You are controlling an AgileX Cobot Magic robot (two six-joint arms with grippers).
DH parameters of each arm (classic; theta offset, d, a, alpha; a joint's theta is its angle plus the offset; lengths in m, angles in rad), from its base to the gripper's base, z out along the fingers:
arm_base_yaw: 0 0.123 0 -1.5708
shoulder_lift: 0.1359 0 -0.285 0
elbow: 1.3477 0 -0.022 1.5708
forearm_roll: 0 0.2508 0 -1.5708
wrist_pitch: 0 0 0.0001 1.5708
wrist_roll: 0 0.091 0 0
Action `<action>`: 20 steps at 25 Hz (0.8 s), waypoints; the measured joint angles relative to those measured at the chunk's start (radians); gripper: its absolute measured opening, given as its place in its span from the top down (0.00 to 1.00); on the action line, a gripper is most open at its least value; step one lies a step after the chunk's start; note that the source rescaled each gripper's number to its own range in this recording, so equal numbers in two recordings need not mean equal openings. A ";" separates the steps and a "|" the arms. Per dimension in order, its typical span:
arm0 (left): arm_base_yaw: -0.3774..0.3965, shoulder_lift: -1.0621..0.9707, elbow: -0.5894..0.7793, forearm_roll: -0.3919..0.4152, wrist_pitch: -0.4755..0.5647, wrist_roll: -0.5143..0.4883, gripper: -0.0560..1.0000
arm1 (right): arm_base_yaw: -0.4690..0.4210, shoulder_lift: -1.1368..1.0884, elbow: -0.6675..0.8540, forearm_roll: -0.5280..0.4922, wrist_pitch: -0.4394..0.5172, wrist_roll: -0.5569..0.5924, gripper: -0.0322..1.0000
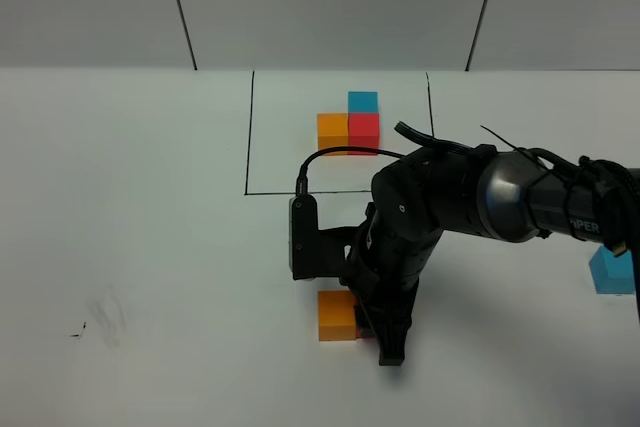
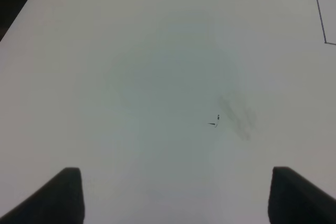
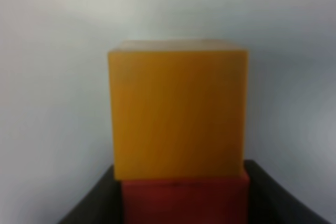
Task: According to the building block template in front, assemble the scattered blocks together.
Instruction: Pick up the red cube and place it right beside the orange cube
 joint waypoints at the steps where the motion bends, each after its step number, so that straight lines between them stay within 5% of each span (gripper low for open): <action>1: 0.000 0.000 0.000 0.000 0.000 0.000 0.41 | 0.001 0.000 0.000 0.000 0.000 0.000 0.71; 12: 0.000 0.000 0.000 0.000 0.000 0.000 0.41 | 0.003 0.001 -0.005 0.000 0.015 0.025 0.68; 16: 0.000 0.000 0.000 0.000 0.000 0.000 0.41 | 0.003 -0.003 -0.005 0.000 0.026 0.055 0.36; 20: 0.000 0.000 0.000 0.000 0.000 0.000 0.41 | 0.004 -0.072 -0.005 -0.069 0.037 0.207 0.06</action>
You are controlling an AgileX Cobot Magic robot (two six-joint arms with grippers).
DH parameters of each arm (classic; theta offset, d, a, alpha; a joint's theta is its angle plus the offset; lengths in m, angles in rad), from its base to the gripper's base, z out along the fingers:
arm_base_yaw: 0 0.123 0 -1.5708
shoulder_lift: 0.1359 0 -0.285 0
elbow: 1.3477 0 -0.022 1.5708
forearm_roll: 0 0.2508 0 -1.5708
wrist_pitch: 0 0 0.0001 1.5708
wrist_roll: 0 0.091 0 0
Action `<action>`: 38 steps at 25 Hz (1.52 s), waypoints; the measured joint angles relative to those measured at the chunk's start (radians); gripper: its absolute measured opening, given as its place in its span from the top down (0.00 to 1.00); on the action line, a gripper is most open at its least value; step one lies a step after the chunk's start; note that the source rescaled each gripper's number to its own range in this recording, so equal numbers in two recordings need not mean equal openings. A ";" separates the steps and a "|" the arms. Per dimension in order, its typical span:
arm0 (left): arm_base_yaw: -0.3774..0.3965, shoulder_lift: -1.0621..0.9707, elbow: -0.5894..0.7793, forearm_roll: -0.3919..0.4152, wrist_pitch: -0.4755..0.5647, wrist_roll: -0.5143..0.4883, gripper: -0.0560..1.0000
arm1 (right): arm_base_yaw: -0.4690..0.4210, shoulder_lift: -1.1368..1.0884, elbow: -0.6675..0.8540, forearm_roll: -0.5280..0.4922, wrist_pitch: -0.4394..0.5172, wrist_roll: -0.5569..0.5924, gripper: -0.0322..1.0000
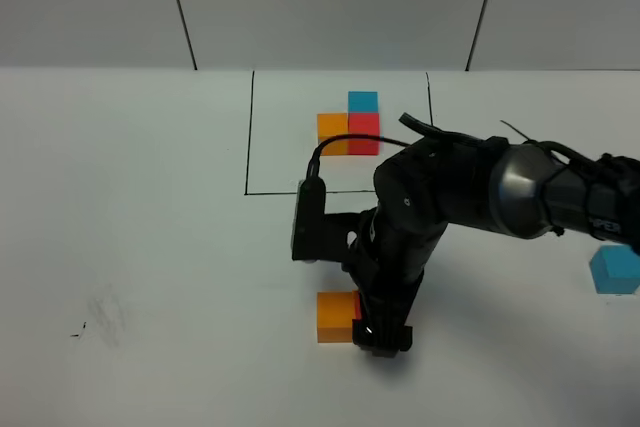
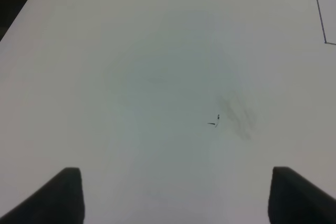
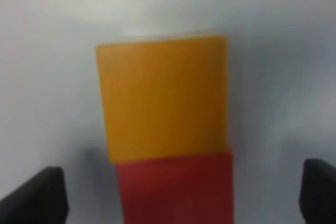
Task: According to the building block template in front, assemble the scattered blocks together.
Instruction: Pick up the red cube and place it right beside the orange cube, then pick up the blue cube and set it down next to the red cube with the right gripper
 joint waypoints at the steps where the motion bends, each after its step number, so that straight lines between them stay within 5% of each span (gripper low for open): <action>1: 0.000 0.000 0.000 0.000 0.000 0.000 0.41 | -0.001 -0.032 0.000 -0.027 0.004 0.069 0.04; 9: 0.000 0.000 0.000 0.000 0.000 0.000 0.41 | -0.119 -0.269 0.000 -0.298 0.120 0.858 0.01; 13: 0.000 0.000 0.000 0.000 0.000 0.000 0.41 | -0.225 -0.331 0.000 -0.359 0.186 1.064 0.02; 21: 0.000 0.000 0.000 0.000 0.000 0.000 0.41 | -0.468 -0.337 0.030 -0.302 0.285 1.099 0.03; 31: 0.000 0.000 0.000 0.000 0.000 -0.003 0.41 | -0.594 -0.320 0.279 -0.289 -0.038 1.103 0.05; 38: 0.000 0.000 0.000 0.000 0.000 -0.002 0.41 | -0.630 -0.231 0.295 -0.292 -0.083 1.089 0.06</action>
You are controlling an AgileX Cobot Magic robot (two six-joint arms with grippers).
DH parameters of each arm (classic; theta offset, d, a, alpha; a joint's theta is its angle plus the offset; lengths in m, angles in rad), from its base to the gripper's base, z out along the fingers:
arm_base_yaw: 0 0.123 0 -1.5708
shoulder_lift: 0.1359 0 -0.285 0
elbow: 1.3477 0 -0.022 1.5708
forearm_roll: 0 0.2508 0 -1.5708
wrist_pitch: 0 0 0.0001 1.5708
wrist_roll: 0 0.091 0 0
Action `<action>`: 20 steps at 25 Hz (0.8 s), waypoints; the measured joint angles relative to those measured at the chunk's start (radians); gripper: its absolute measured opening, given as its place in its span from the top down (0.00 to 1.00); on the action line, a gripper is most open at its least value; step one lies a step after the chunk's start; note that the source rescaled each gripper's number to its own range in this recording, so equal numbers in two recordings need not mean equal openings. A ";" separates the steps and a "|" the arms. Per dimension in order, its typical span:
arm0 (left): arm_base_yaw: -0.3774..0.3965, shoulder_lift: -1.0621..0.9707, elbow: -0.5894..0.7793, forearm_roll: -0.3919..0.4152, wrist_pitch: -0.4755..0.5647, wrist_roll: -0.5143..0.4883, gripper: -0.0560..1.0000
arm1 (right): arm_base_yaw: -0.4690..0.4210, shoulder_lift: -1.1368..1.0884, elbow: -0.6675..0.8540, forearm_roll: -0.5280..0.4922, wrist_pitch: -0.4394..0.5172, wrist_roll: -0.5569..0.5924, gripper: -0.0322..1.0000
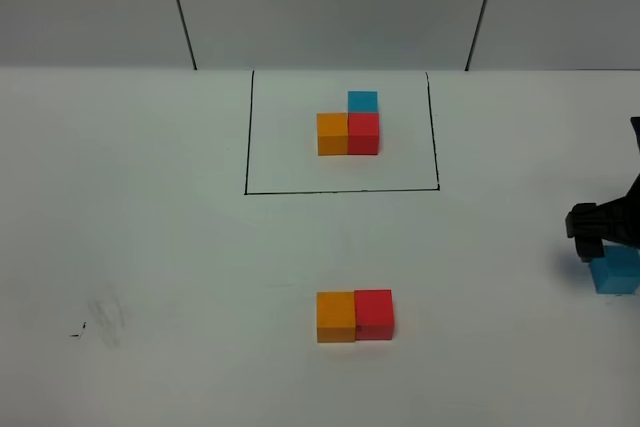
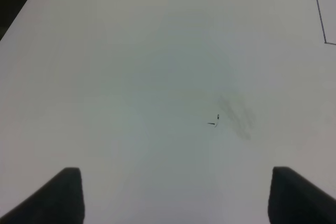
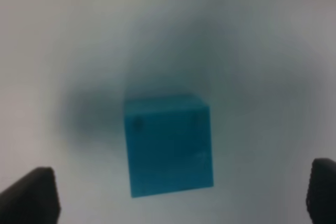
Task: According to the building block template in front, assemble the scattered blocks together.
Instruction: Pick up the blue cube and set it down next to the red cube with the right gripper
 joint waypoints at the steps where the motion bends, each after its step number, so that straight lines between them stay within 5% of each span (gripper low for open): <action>1: 0.000 0.000 0.000 0.000 0.000 0.000 0.41 | 0.000 0.012 0.001 0.000 -0.004 -0.003 0.06; 20: 0.000 0.000 0.000 0.000 0.000 0.000 0.41 | -0.020 0.118 0.002 -0.002 -0.079 -0.040 0.09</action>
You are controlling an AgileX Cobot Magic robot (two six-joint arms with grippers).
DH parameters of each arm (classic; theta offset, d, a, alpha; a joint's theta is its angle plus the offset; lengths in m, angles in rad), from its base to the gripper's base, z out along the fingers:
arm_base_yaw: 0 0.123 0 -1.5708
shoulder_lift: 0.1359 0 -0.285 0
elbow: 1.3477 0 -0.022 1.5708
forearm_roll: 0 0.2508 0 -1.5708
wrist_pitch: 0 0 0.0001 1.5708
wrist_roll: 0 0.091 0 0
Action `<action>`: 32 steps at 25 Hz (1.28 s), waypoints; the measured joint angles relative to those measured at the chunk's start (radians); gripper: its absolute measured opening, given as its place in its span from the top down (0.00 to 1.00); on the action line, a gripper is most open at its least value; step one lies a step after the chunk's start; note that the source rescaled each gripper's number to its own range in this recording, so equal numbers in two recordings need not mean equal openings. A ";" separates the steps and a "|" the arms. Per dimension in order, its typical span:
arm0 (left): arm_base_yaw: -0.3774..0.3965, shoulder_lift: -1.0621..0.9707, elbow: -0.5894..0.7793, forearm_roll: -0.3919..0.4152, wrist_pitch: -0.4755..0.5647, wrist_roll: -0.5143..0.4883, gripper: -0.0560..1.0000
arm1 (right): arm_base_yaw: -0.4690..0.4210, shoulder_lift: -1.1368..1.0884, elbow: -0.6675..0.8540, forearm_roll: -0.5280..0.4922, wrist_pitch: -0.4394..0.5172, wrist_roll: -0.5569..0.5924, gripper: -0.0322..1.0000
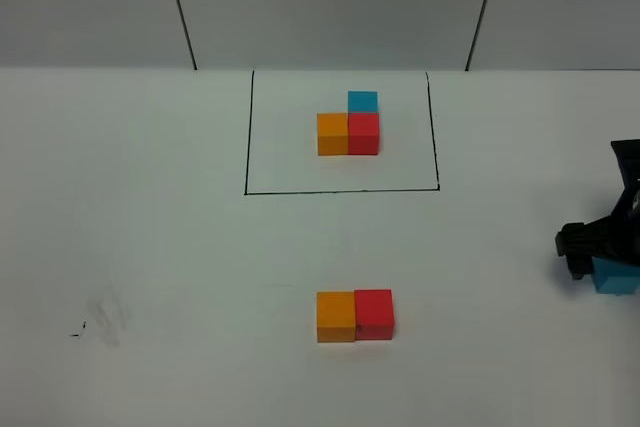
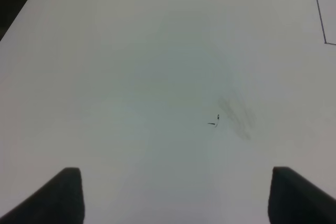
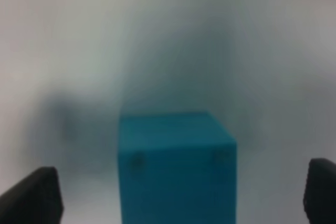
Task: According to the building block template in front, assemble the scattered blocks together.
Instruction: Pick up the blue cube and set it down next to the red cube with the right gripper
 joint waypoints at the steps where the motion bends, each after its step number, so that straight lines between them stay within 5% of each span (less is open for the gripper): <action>1: 0.000 0.000 0.000 0.000 0.000 0.000 0.41 | 0.000 0.005 0.000 0.000 -0.004 0.000 0.10; 8: 0.000 0.000 0.000 0.000 0.000 0.000 0.41 | 0.000 0.007 0.000 0.000 -0.018 -0.008 0.24; 18: 0.000 0.000 0.000 0.000 0.000 0.000 0.41 | -0.011 0.018 0.000 -0.001 -0.018 -0.023 0.70; 27: 0.000 0.000 0.000 0.000 0.000 0.000 0.41 | -0.003 0.011 -0.018 -0.001 -0.012 -0.028 0.71; 32: 0.000 0.000 0.000 0.000 0.000 0.001 0.41 | 0.075 -0.051 -0.099 -0.001 0.068 0.006 0.71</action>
